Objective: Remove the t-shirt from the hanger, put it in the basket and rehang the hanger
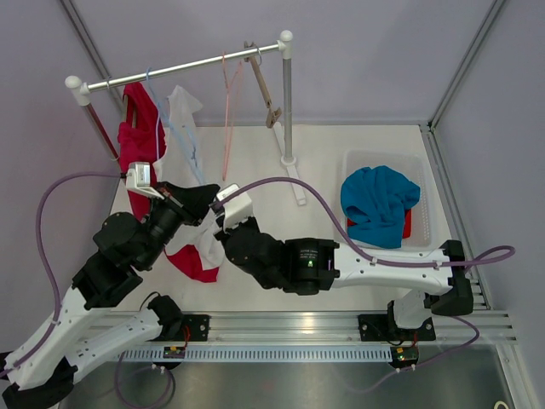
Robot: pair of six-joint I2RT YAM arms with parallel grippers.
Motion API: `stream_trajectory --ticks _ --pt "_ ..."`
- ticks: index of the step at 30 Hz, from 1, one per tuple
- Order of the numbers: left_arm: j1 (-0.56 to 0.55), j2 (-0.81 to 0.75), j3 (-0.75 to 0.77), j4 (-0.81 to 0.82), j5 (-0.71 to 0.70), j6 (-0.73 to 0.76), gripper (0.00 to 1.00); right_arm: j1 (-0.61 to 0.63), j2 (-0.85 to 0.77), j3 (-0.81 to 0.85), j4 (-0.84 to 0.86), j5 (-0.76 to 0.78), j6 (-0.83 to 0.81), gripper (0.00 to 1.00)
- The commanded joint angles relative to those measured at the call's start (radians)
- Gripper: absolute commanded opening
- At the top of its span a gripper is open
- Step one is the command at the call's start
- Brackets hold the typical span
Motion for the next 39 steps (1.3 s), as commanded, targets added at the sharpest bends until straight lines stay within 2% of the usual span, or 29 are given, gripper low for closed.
stream_trajectory --ticks 1,4,5,7,8,10,11,14,19,23,29,39 --pt "0.001 -0.033 -0.011 0.083 -0.038 -0.010 0.11 0.004 0.005 0.034 -0.035 0.145 -0.013 0.00" --pt "0.001 -0.068 -0.028 0.084 -0.042 0.003 0.25 0.004 0.002 0.041 -0.043 0.152 -0.007 0.00" --pt "0.001 -0.076 -0.029 0.084 -0.042 0.010 0.34 0.004 0.007 0.049 -0.049 0.158 -0.007 0.00" --pt "0.001 -0.099 -0.026 0.081 -0.044 0.032 0.45 0.004 0.015 0.078 -0.070 0.165 -0.001 0.00" --pt "0.001 -0.107 -0.023 0.077 -0.045 0.038 0.56 0.004 0.024 0.089 -0.075 0.163 0.004 0.00" --pt "0.001 -0.125 -0.017 0.058 -0.046 0.055 0.71 0.002 0.039 0.130 -0.110 0.172 0.021 0.00" --pt "0.001 -0.131 -0.009 0.037 -0.042 0.072 0.85 0.002 0.057 0.158 -0.127 0.177 0.027 0.00" --pt "0.001 -0.173 0.002 -0.004 -0.003 0.108 0.97 -0.013 0.100 0.214 -0.185 0.185 0.059 0.00" --pt "0.001 -0.268 -0.018 -0.101 0.072 0.173 0.99 -0.080 0.165 0.296 -0.245 0.165 0.074 0.00" --pt "0.001 -0.384 -0.087 -0.146 0.114 0.185 0.99 -0.152 0.258 0.424 -0.258 0.126 0.051 0.00" --pt "0.001 -0.496 -0.210 -0.224 0.132 0.199 0.99 -0.244 0.327 0.472 -0.112 0.077 -0.012 0.00" --pt "0.001 -0.662 -0.325 -0.293 0.131 0.219 0.99 -0.346 0.479 0.667 -0.075 -0.003 -0.018 0.00"
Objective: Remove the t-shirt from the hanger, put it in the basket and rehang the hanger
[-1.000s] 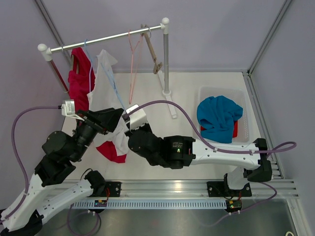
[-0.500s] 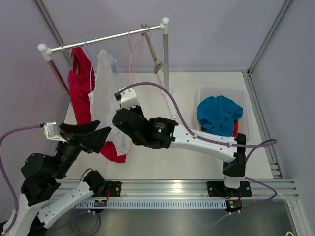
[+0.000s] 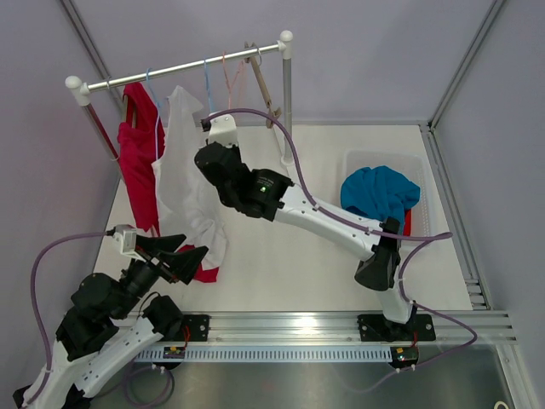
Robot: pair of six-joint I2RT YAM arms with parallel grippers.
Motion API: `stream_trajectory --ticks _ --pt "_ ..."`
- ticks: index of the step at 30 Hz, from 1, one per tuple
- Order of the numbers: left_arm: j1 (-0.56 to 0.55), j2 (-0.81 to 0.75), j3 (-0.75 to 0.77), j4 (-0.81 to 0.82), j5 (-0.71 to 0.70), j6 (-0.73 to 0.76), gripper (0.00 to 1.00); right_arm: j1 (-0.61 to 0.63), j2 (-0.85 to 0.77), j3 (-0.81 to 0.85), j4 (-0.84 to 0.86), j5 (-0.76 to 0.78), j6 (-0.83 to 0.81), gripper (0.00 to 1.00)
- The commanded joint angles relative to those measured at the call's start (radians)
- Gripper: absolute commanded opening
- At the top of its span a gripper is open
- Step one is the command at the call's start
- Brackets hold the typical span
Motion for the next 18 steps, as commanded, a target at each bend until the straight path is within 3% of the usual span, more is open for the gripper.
stream_trajectory --ticks 1,10,18 --pt "0.001 -0.074 -0.015 0.005 0.027 0.022 0.99 -0.025 0.049 0.113 0.045 -0.036 -0.026 0.00" --pt "0.001 -0.077 -0.020 0.007 0.067 0.033 0.99 -0.084 0.138 0.179 0.032 -0.113 -0.015 0.00" --pt "0.001 -0.123 -0.022 0.007 0.041 0.033 0.99 -0.087 0.117 0.104 0.045 -0.104 0.003 0.00"
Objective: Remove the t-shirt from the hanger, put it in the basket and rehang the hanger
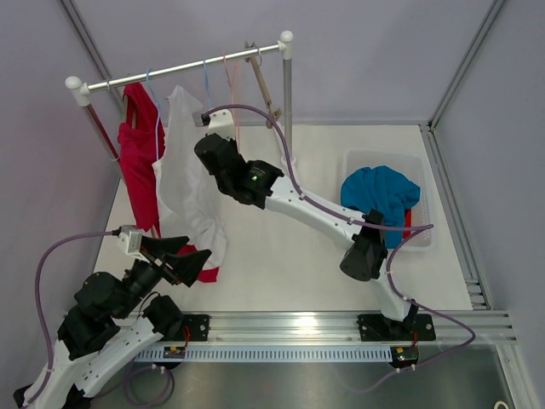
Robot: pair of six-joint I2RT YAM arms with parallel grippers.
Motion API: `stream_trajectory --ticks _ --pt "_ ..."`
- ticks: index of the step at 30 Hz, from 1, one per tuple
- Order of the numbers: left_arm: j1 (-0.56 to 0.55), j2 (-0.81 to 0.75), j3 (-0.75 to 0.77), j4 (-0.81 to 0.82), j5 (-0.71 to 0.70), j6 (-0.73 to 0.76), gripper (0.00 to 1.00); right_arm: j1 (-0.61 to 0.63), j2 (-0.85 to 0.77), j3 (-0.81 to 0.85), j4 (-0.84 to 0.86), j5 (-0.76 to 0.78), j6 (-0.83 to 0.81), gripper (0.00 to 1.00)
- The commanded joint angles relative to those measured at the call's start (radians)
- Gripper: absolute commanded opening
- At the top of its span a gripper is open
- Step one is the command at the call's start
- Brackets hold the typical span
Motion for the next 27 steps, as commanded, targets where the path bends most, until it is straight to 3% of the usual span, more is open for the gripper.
stream_trajectory --ticks 1,5,6,10,15,19,24,27 --pt "0.001 -0.128 -0.002 0.023 -0.002 0.015 0.99 -0.001 -0.049 -0.026 0.025 -0.006 -0.001 0.00" --pt "0.001 -0.151 -0.002 0.021 -0.022 0.012 0.99 0.002 -0.138 -0.122 0.062 -0.003 0.011 0.37" --pt "0.001 -0.157 -0.002 0.021 -0.025 0.012 0.99 0.008 -0.158 -0.144 0.071 -0.002 0.011 0.53" --pt "0.001 -0.163 0.004 0.020 -0.023 0.018 0.99 0.053 -0.275 -0.238 0.109 0.018 -0.015 0.78" --pt "0.002 -0.165 0.012 0.020 0.000 0.037 0.99 0.120 -0.352 -0.258 0.112 0.020 -0.061 0.83" --pt "0.002 -0.163 0.015 0.024 0.018 0.046 0.99 0.144 -0.358 -0.247 0.149 -0.148 -0.046 0.78" --pt "0.002 -0.131 0.067 0.029 0.032 0.055 0.99 0.159 -0.217 -0.100 0.146 -0.298 -0.084 0.77" --pt "0.002 -0.090 0.186 0.029 0.081 0.063 0.99 0.156 -0.115 0.023 0.143 -0.373 -0.110 0.77"
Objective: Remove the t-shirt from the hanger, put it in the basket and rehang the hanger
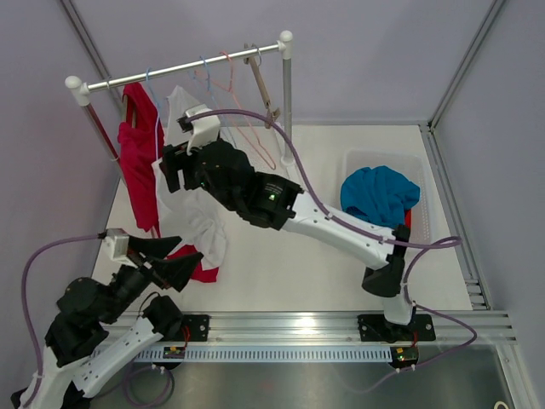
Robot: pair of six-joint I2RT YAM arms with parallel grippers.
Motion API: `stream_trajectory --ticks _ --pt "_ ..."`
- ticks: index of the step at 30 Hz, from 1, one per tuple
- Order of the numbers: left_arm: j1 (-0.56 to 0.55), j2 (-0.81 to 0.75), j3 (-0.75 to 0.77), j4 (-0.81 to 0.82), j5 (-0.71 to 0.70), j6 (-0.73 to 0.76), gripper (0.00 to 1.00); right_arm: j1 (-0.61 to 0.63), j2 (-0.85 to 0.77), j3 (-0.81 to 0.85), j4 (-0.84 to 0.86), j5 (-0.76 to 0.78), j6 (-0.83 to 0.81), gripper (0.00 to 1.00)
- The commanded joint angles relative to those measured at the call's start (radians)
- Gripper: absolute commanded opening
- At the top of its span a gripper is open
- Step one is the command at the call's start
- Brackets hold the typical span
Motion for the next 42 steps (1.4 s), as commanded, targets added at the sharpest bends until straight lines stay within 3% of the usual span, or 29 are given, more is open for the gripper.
stream_trajectory --ticks 1,5,9,13,19,23,25,29,30,34,42 --pt "0.002 -0.060 0.157 0.062 0.077 0.034 0.99 0.000 0.123 0.144 0.014 -0.157 -0.058 0.77" --pt "0.002 -0.029 0.266 0.058 0.176 0.035 0.99 -0.015 0.229 0.277 0.025 -0.159 -0.046 0.80" --pt "0.002 -0.057 0.278 0.057 0.169 0.029 0.99 -0.024 0.322 0.363 0.037 -0.079 -0.049 0.82" --pt "0.002 -0.078 0.280 0.055 0.145 0.023 0.99 -0.026 0.367 0.363 0.055 0.068 -0.087 0.77" --pt "0.002 -0.077 0.264 0.045 0.111 0.023 0.99 -0.034 0.370 0.285 0.074 0.162 -0.112 0.69" --pt "0.002 -0.084 0.246 0.045 0.102 0.020 0.99 -0.038 0.347 0.225 0.075 0.208 -0.115 0.58" --pt "0.002 -0.085 0.243 0.045 0.097 0.017 0.99 -0.040 0.317 0.170 0.107 0.209 -0.116 0.45" --pt "0.002 -0.081 0.241 0.039 0.046 -0.004 0.99 -0.043 0.289 0.131 0.131 0.190 -0.126 0.28" --pt "0.002 -0.081 0.243 0.029 0.031 -0.009 0.99 -0.044 0.284 0.131 0.134 0.191 -0.124 0.17" --pt "0.002 -0.068 0.251 0.028 -0.134 -0.066 0.99 -0.043 0.231 0.027 0.268 0.193 -0.138 0.01" --pt "0.002 0.034 0.237 0.034 -0.244 -0.136 0.89 -0.040 0.122 -0.099 0.524 0.208 -0.196 0.00"
